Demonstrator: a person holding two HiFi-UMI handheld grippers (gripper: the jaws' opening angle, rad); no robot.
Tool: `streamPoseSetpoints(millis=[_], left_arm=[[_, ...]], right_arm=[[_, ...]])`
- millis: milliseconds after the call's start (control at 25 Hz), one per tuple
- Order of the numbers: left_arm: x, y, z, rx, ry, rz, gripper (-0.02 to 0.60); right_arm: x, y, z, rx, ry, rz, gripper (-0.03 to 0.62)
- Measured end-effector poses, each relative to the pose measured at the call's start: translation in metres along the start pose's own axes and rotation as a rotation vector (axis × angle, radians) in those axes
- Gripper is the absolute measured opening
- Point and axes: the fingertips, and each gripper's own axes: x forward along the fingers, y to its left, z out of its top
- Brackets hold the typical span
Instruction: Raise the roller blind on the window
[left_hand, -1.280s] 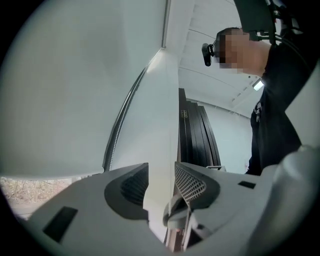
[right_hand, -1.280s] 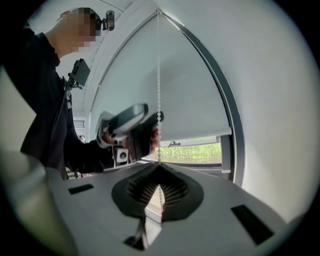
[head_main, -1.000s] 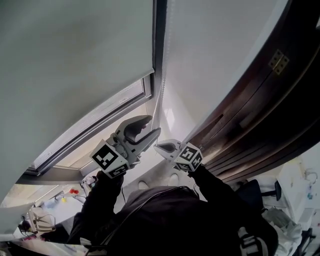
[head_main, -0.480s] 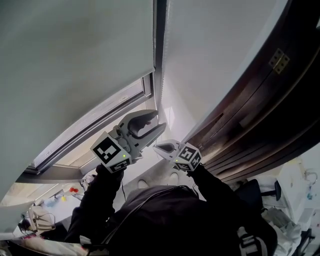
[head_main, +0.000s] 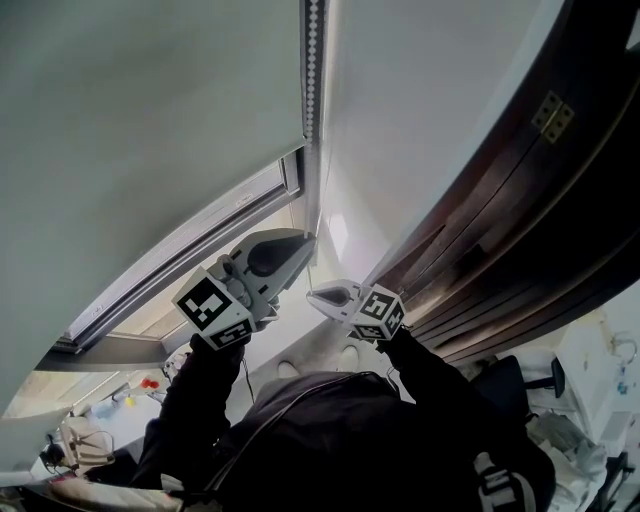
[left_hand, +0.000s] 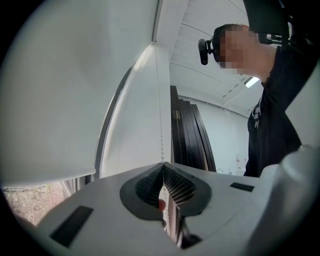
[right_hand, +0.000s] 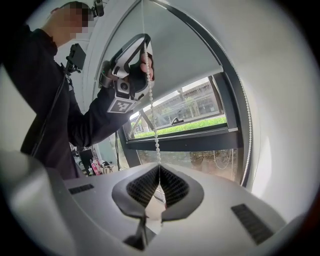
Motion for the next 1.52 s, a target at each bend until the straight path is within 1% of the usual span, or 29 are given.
streamPoseSetpoints(millis=[80, 160, 200, 240, 280, 400, 520, 640, 760, 800, 840, 880, 960, 1040, 1120, 1200, 1280, 1320, 1440, 1480, 1520], left_arm=[[-0.005, -0.001, 0.001, -0.013, -0.014, 0.000, 0.009], [-0.012, 0.000, 0.002, -0.013, -0.020, 0.015, 0.009], [-0.015, 0.002, 0.003, -0.012, -0.024, 0.021, 0.009], [-0.019, 0.004, 0.003, -0.016, -0.030, 0.022, 0.009], [-0.021, 0.005, 0.003, -0.020, -0.036, 0.022, 0.008], [-0.023, 0.007, 0.000, -0.014, -0.041, 0.036, 0.008], [-0.023, 0.004, -0.020, -0.011, -0.009, 0.052, 0.008], [-0.023, 0.003, -0.061, -0.076, 0.041, 0.040, 0.008], [-0.022, -0.002, -0.106, -0.136, 0.088, 0.040, 0.008], [-0.021, -0.005, -0.120, -0.148, 0.108, 0.042, 0.008], [-0.021, -0.007, -0.133, -0.160, 0.131, 0.049, 0.008], [-0.022, -0.008, -0.145, -0.170, 0.153, 0.061, 0.008], [-0.025, -0.011, -0.172, -0.183, 0.187, 0.075, 0.008], [-0.029, -0.014, -0.202, -0.213, 0.231, 0.080, 0.008], [-0.035, -0.018, -0.233, -0.229, 0.274, 0.072, 0.008], [-0.040, -0.022, -0.256, -0.239, 0.302, 0.070, 0.008], [-0.044, -0.025, -0.267, -0.255, 0.312, 0.079, 0.008], [-0.044, -0.026, -0.269, -0.260, 0.313, 0.083, 0.008], [-0.042, -0.029, -0.269, -0.247, 0.319, 0.080, 0.008], [-0.041, -0.030, -0.269, -0.244, 0.318, 0.079, 0.008], [-0.041, -0.030, -0.268, -0.245, 0.316, 0.080, 0.008]], right_arm=[[-0.004, 0.000, 0.003, -0.013, -0.018, 0.008, 0.009], [-0.013, -0.004, 0.018, -0.004, -0.082, 0.008, 0.025], [-0.019, -0.006, 0.030, 0.006, -0.119, 0.014, 0.068], [-0.026, -0.006, 0.044, 0.013, -0.153, 0.024, 0.125], [-0.032, -0.006, 0.060, 0.010, -0.181, 0.034, 0.157], [-0.052, 0.001, 0.111, -0.026, -0.260, 0.064, 0.163], [-0.071, 0.013, 0.157, -0.035, -0.343, 0.105, 0.181], [-0.084, 0.026, 0.195, -0.064, -0.387, 0.129, 0.199], [-0.090, 0.033, 0.221, -0.064, -0.393, 0.149, 0.198], [-0.092, 0.034, 0.228, -0.061, -0.401, 0.152, 0.173], [-0.094, 0.036, 0.235, -0.058, -0.410, 0.157, 0.128], [-0.096, 0.038, 0.242, -0.056, -0.419, 0.164, 0.117], [-0.099, 0.039, 0.255, -0.057, -0.435, 0.168, 0.121], [-0.101, 0.038, 0.264, -0.070, -0.436, 0.158, 0.160], [-0.098, 0.038, 0.271, -0.086, -0.423, 0.158, 0.184], [-0.095, 0.039, 0.277, -0.098, -0.415, 0.159, 0.195], [-0.093, 0.041, 0.283, -0.118, -0.407, 0.156, 0.190], [-0.092, 0.043, 0.285, -0.129, -0.403, 0.158, 0.173], [-0.091, 0.046, 0.292, -0.159, -0.396, 0.163, 0.139], [-0.091, 0.046, 0.294, -0.165, -0.397, 0.154, 0.111], [-0.091, 0.045, 0.296, -0.168, -0.398, 0.144, 0.052]])
